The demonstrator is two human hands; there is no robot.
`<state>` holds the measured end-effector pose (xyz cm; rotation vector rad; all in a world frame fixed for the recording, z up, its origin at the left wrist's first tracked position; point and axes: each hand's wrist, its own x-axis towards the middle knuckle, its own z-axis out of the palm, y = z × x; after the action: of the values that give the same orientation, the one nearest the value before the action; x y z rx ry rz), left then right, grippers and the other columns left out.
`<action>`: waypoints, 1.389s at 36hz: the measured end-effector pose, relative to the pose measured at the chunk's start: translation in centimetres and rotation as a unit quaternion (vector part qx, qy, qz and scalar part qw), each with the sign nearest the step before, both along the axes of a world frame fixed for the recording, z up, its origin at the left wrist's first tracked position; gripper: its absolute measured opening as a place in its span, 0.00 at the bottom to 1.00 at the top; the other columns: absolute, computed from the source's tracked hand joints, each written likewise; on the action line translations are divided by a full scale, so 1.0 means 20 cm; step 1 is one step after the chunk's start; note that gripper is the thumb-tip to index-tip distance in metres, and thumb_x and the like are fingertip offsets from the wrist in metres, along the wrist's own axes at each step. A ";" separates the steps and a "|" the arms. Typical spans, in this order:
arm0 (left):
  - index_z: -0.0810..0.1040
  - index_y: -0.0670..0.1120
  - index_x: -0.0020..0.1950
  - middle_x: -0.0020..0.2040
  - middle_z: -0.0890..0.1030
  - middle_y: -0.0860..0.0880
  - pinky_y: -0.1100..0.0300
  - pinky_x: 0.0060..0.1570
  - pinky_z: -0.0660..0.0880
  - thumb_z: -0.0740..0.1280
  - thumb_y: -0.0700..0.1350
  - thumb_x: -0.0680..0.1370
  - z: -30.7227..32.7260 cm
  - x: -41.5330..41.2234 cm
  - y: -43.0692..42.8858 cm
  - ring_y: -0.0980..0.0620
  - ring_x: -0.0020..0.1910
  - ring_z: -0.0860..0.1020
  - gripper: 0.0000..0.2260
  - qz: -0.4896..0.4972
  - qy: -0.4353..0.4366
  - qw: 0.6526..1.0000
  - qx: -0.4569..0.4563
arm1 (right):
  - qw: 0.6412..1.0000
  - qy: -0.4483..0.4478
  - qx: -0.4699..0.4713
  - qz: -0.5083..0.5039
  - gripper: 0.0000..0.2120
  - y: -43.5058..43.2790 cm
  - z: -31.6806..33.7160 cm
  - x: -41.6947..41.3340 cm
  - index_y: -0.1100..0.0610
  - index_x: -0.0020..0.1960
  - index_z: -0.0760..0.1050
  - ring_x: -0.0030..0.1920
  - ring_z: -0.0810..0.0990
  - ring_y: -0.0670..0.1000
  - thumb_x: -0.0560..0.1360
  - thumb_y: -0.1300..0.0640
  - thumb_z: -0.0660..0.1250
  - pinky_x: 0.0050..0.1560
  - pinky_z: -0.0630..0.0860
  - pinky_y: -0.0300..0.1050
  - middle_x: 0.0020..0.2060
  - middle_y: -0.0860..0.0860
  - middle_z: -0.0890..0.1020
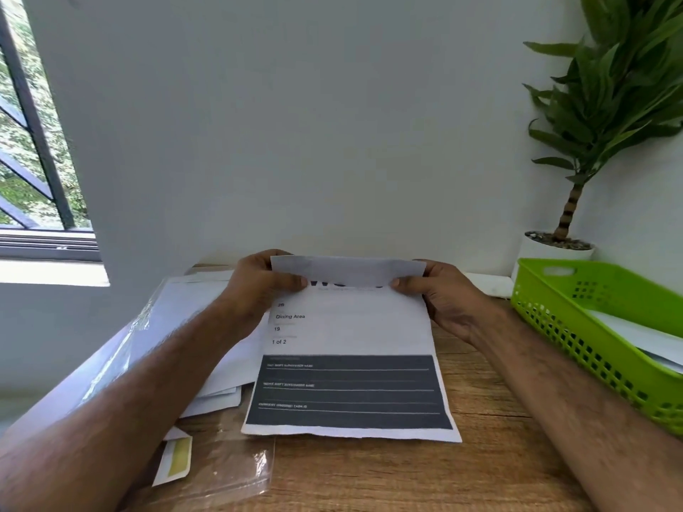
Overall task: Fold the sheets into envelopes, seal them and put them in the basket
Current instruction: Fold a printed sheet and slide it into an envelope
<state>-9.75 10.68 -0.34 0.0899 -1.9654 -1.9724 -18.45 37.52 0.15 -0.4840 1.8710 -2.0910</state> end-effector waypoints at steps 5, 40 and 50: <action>0.81 0.39 0.50 0.49 0.83 0.36 0.44 0.53 0.78 0.70 0.29 0.73 0.00 -0.01 -0.01 0.38 0.47 0.82 0.09 -0.035 -0.026 0.998 0.040 | 0.999 -0.028 -0.028 -0.036 0.14 0.00 0.01 -0.01 0.64 0.60 0.81 0.49 0.86 0.58 0.75 0.68 0.71 0.49 0.84 0.51 0.53 0.60 0.86; 0.82 0.43 0.52 0.45 0.81 0.42 0.51 0.47 0.78 0.76 0.36 0.67 0.02 0.00 0.01 0.45 0.41 0.81 0.14 -0.047 -0.053 0.996 0.048 | 0.999 -0.008 0.027 -0.040 0.17 0.00 0.02 0.01 0.58 0.59 0.81 0.51 0.85 0.57 0.71 0.67 0.75 0.53 0.83 0.54 0.58 0.59 0.84; 0.75 0.42 0.67 0.57 0.82 0.37 0.43 0.56 0.80 0.74 0.28 0.69 0.02 0.01 0.02 0.37 0.54 0.82 0.28 -0.059 -0.036 0.995 0.077 | 0.996 -0.014 -0.023 -0.080 0.15 -0.01 0.02 0.01 0.64 0.58 0.81 0.50 0.87 0.57 0.72 0.65 0.75 0.45 0.84 0.47 0.52 0.58 0.87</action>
<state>-9.55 11.16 0.11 0.0853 -1.8992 -2.2253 -18.23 37.25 0.51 -0.3222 1.9066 -2.2355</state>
